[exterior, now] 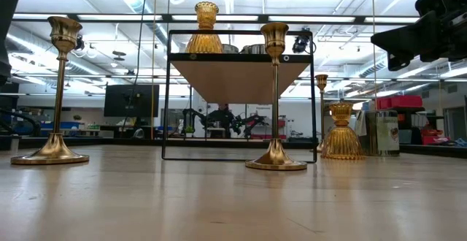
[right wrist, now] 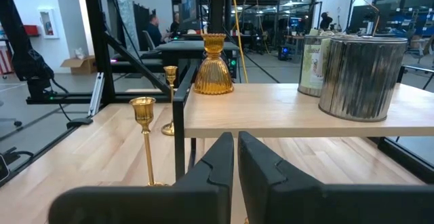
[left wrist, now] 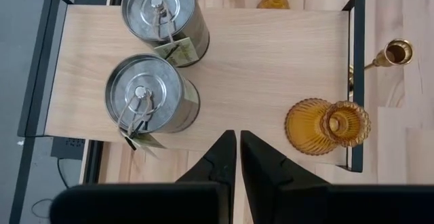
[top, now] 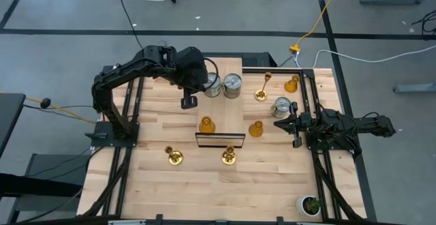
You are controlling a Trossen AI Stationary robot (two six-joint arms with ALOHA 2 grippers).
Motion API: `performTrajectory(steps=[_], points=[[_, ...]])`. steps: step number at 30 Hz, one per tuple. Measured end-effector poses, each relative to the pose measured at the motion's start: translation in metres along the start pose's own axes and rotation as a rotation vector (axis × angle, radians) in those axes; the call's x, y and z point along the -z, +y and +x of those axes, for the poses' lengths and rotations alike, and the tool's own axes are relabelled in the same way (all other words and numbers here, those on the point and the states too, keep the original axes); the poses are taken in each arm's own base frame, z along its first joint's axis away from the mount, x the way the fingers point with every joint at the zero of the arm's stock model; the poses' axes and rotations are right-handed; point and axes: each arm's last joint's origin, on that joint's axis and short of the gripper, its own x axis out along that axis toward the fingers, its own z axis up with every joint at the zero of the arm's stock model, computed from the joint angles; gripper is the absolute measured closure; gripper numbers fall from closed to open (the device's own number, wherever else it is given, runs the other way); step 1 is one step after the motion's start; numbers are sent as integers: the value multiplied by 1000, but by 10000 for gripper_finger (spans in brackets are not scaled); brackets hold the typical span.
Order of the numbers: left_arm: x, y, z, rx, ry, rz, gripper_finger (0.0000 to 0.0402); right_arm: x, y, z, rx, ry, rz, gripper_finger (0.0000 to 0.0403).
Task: Pick & Place candle stick holders
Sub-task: Put the bottom left gold candle holder on the shelf
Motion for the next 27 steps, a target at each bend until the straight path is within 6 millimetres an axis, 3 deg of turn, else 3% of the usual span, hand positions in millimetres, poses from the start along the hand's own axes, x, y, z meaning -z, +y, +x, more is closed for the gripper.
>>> performTrajectory(steps=[13, 27], points=[[2, -10, -1, 12, 35, 6, 372, 0, 0, 0, 0, 0, 0, 376], [-10, -4, -1, -55, -89, 10, 394, 0, 0, 0, 0, 0, 0, 376]])
